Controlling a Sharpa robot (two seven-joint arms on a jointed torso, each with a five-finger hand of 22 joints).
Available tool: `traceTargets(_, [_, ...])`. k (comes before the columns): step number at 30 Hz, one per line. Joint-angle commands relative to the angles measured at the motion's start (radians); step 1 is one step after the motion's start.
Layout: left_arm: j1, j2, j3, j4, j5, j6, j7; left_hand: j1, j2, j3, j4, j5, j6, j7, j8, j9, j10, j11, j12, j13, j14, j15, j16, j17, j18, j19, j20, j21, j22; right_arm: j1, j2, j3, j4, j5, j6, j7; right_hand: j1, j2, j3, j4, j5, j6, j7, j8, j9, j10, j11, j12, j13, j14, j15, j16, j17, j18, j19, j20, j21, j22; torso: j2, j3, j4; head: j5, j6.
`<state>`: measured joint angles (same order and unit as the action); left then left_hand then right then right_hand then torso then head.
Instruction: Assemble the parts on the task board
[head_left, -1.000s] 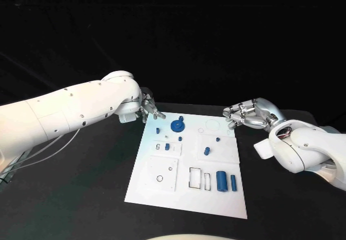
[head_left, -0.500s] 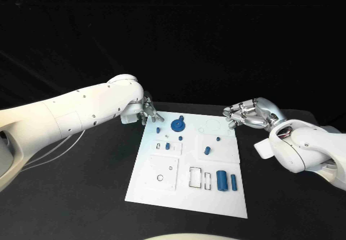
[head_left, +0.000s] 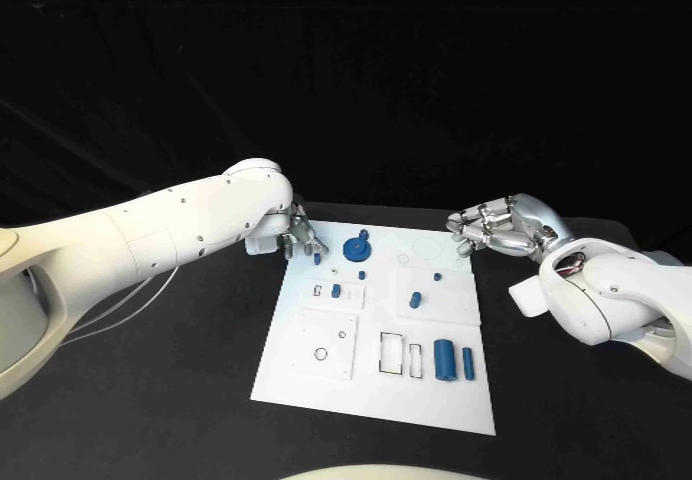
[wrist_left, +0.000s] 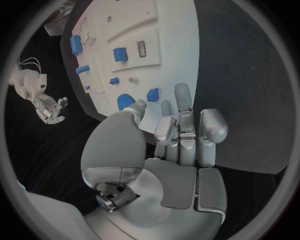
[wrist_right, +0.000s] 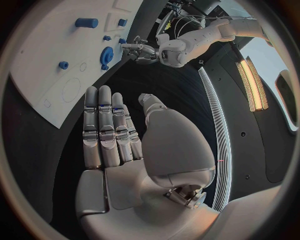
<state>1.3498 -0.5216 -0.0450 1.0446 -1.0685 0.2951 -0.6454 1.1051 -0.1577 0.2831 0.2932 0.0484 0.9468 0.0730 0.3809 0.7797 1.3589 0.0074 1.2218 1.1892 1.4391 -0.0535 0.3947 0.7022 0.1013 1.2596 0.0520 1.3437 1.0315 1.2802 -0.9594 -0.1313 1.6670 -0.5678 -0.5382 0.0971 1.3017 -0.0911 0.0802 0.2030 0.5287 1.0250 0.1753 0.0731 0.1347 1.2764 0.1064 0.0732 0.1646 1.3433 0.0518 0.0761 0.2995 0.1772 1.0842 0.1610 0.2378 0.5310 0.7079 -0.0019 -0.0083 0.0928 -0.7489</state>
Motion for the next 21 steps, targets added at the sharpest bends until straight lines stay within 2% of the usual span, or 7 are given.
traceTargets(1, [-0.001, 0.004, 0.000, -0.004, -0.005, 0.028, 0.006, 0.000, 0.007, -0.005, 0.001, 0.005, 0.001, 0.005, -0.006, -0.001, -0.006, 0.000, -0.002, 0.000, -0.001, 0.007, -0.004, 0.001, 0.008, -0.005, 0.003, -0.005, 0.002, -0.001, 0.001, 0.000, 0.001, -0.001, 0.006, 0.008, -0.007, -0.006, 0.002, 0.004, 0.000, -0.008, 0.000, 0.004, -0.001, -0.007, -0.001, 0.003, 0.001, -0.004, 0.002, -0.005, -0.001, 0.004, -0.007, 0.003, -0.003, -0.001, 0.000, 0.0002, 0.0001, -0.001, -0.001])
traceTargets(21, [-0.002, 0.008, 0.000, 0.003, 0.020, 0.034, 0.006, 0.006, 0.020, -0.001, -0.001, 0.005, 0.015, 0.002, -0.008, -0.013, 0.001, -0.002, 0.006, 0.007, 0.000, 0.006, -0.003, 0.002, 0.006, 0.001, 0.004, 0.000, 0.013, -0.001, 0.004, 0.000, -0.001, -0.001, 0.007, 0.008, -0.007, -0.005, 0.002, 0.004, 0.000, -0.008, 0.000, 0.005, -0.001, -0.006, -0.002, 0.003, 0.002, -0.004, 0.002, -0.005, -0.001, 0.004, -0.007, 0.003, -0.003, -0.002, -0.001, 0.0010, 0.0000, 0.001, -0.004])
